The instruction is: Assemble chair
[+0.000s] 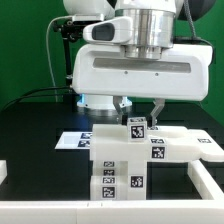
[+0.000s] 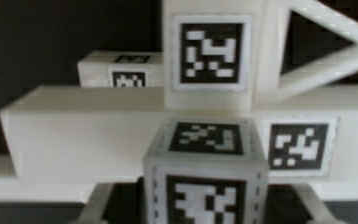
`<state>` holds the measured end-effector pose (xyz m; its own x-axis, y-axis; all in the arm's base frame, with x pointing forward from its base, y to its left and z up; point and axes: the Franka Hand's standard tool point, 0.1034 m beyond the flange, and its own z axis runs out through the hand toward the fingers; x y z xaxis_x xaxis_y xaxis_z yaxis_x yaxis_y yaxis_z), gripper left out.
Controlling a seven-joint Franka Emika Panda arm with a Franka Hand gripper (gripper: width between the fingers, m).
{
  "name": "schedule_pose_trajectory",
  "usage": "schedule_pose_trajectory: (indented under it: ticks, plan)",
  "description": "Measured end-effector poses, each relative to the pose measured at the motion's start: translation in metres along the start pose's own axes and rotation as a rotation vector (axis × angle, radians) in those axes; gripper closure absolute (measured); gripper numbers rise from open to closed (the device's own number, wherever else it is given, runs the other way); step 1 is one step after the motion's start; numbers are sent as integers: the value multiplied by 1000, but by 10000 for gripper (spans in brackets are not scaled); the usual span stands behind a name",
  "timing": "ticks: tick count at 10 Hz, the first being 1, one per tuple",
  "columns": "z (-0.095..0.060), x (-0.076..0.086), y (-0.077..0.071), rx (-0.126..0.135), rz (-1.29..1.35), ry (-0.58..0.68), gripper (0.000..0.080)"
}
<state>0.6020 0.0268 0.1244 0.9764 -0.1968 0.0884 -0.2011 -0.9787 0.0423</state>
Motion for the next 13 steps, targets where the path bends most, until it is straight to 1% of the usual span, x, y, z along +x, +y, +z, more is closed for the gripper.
schedule_pose_trajectory:
  ticks: [2, 4, 6, 7, 8, 9, 11, 13]
  plan:
    - [0, 1, 2, 1, 179, -1, 518]
    - [0, 2, 4, 22, 317, -6, 517]
    - [0, 1, 4, 23, 278, -6, 517]
    - [0, 1, 3, 21, 262, -7, 374]
    - [-1, 1, 0, 12, 41, -25, 232]
    - [-2, 2, -5, 18, -220, -46, 172]
    - [-1, -6, -8, 26, -375, -42, 156]
    - [0, -5, -5, 26, -502, -42, 151]
